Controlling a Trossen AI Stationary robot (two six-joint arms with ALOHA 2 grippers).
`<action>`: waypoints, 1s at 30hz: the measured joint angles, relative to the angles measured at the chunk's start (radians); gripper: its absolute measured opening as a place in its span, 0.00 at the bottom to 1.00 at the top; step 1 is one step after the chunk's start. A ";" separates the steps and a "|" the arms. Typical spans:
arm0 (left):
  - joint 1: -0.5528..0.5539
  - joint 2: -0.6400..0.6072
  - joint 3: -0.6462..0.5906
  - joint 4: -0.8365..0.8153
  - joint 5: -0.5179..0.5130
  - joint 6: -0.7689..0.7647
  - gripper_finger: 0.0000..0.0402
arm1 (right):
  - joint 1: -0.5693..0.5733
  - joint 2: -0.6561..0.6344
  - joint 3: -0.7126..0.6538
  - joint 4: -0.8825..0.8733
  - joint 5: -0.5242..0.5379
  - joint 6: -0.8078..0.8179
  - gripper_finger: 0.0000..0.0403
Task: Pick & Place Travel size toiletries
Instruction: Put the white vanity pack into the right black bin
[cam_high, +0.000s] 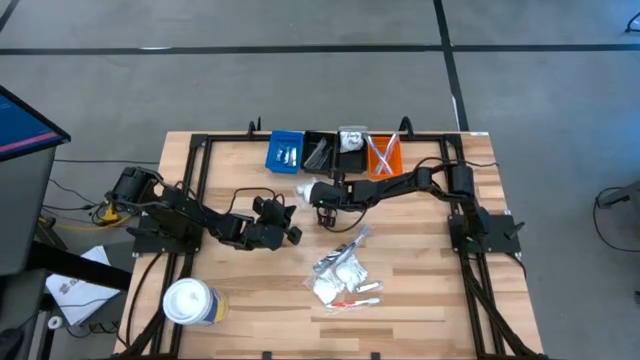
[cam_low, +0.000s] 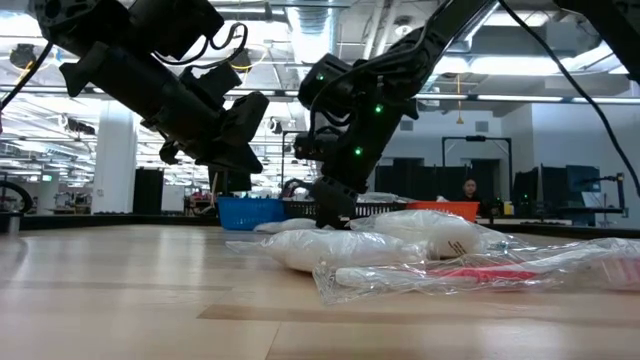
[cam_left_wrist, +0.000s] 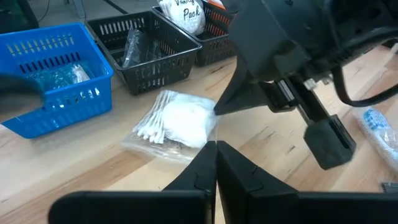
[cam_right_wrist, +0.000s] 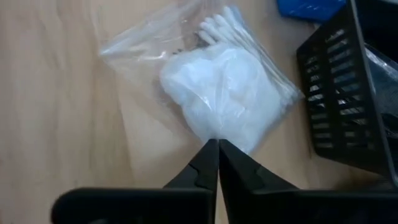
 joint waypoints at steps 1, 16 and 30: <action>0.000 0.000 0.000 0.000 0.000 0.000 0.00 | 0.003 0.000 0.000 0.001 0.000 -0.001 0.01; 0.000 0.000 0.000 -0.001 0.000 0.001 0.00 | 0.001 0.000 0.000 -0.030 -0.002 -0.003 0.01; 0.000 0.000 0.000 -0.002 0.000 0.004 0.00 | 0.106 -0.055 0.000 -0.092 -0.002 0.003 0.00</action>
